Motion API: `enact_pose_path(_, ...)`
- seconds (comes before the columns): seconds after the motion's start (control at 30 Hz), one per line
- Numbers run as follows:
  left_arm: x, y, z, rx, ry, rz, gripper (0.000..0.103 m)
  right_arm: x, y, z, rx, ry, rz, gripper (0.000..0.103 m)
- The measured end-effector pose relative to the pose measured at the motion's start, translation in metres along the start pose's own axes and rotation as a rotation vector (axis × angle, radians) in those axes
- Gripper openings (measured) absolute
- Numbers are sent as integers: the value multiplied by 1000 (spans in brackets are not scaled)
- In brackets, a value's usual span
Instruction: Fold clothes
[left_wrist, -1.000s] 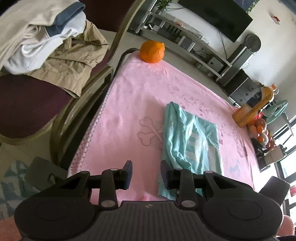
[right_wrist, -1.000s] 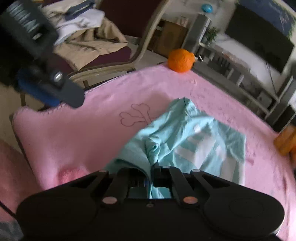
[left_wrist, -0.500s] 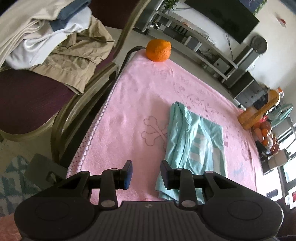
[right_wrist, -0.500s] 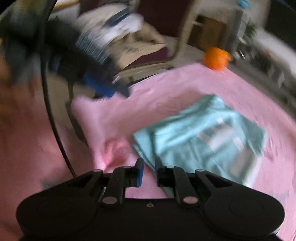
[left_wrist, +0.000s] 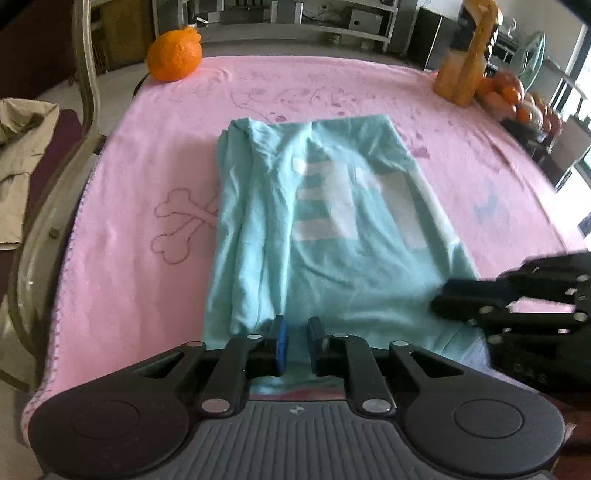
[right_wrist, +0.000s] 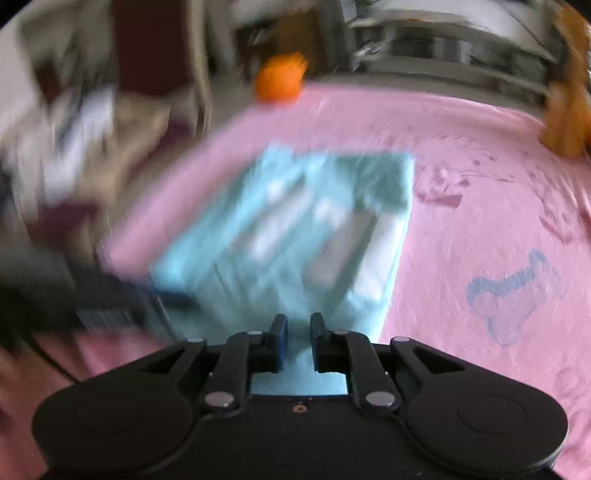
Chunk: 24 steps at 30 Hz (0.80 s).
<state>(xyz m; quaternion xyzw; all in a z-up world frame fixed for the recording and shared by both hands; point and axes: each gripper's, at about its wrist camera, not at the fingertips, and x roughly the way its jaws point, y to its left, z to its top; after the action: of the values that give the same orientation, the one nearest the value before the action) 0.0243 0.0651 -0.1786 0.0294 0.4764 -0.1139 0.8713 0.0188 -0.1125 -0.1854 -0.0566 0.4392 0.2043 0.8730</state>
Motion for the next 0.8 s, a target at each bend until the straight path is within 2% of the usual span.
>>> enact_pose_path(0.03, -2, 3, -2, -8, -1, -2, 17, -3, 6, -4, -62, -2, -19, 14)
enact_pose_path(0.1, -9, 10, -7, -29, -5, -12, 17, -11, 9, -11, -101, 12, -24, 14)
enact_pose_path(0.13, -13, 13, -9, -42, -8, -21, 12, -17, 7, -16, -97, 21, -22, 14)
enact_pose_path(0.2, -26, 15, -9, -71, -71, -78, 10, -28, -1, -19, -58, 26, -19, 13)
enact_pose_path(0.3, -36, 10, -6, -83, -150, -184, 10, -43, -13, -15, 22, -52, 22, 14)
enact_pose_path(0.4, -21, -13, -5, -31, -94, -270, 10, -40, -19, -5, 113, -106, 96, 13)
enact_pose_path(0.43, -14, -21, -7, 11, -59, -262, 10, -34, -19, -4, 130, -92, 124, 13)
enact_pose_path(0.5, -2, -36, -12, 100, 11, -236, 9, -24, -12, -6, 89, -29, 116, 13)
enact_pose_path(0.57, -10, -30, -9, 76, -7, -246, 9, -14, -3, -9, 42, 37, 103, 12)
enact_pose_path(0.63, -20, -22, -6, 44, -32, -258, 10, -17, 1, -12, 3, 60, 86, 12)
enact_pose_path(0.73, -34, -10, 0, -3, -69, -277, 9, -36, -7, -7, 47, 38, 76, 12)
enact_pose_path(0.8, -45, -4, 9, -22, -107, -289, 9, -58, -21, 7, 118, -21, 94, 12)
